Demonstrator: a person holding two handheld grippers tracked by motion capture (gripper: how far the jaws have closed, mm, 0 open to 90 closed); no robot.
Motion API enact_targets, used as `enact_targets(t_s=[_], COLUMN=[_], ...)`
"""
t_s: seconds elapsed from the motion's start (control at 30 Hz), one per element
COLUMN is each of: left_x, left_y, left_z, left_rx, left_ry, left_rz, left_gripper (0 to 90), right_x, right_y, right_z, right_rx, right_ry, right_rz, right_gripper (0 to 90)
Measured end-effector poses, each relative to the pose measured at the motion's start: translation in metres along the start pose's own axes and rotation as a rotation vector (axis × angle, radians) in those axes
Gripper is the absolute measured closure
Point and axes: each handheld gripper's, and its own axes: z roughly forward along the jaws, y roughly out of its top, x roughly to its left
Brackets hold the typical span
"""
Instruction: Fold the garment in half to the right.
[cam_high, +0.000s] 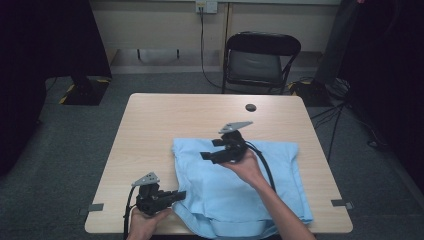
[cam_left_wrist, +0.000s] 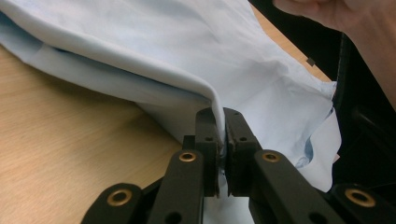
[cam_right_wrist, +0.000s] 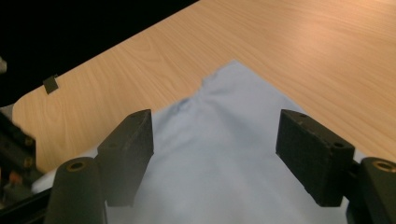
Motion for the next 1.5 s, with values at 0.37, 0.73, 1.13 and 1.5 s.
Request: enact_targets(t_s=[0.37,0.73,1.13,1.5], left_x=[-0.002,0.0,0.005,0.009], left_y=[0.001,0.0,0.0,0.0], left_z=[0.007,0.013,0.014,0.012], left_rx=[0.024,0.051,0.055,0.05], left_ry=[-0.012,-0.016,0.002,0.016], left_rz=[0.027,0.032,0.016,0.002], left_gripper=[85.8,85.8,85.8,85.8], right_x=[0.016,-0.002,-0.001,-0.005], right_y=[0.036,0.03,0.023,0.024], right_z=[0.111,0.164,0.176,0.17], right_rx=[0.141,0.201,0.236,0.241], right_ry=[-0.029,-0.142,-0.234,-0.227], right_rz=[-0.04,-0.026,-0.078,-0.075], right_gripper=[27.3,36.8,54.0,83.7])
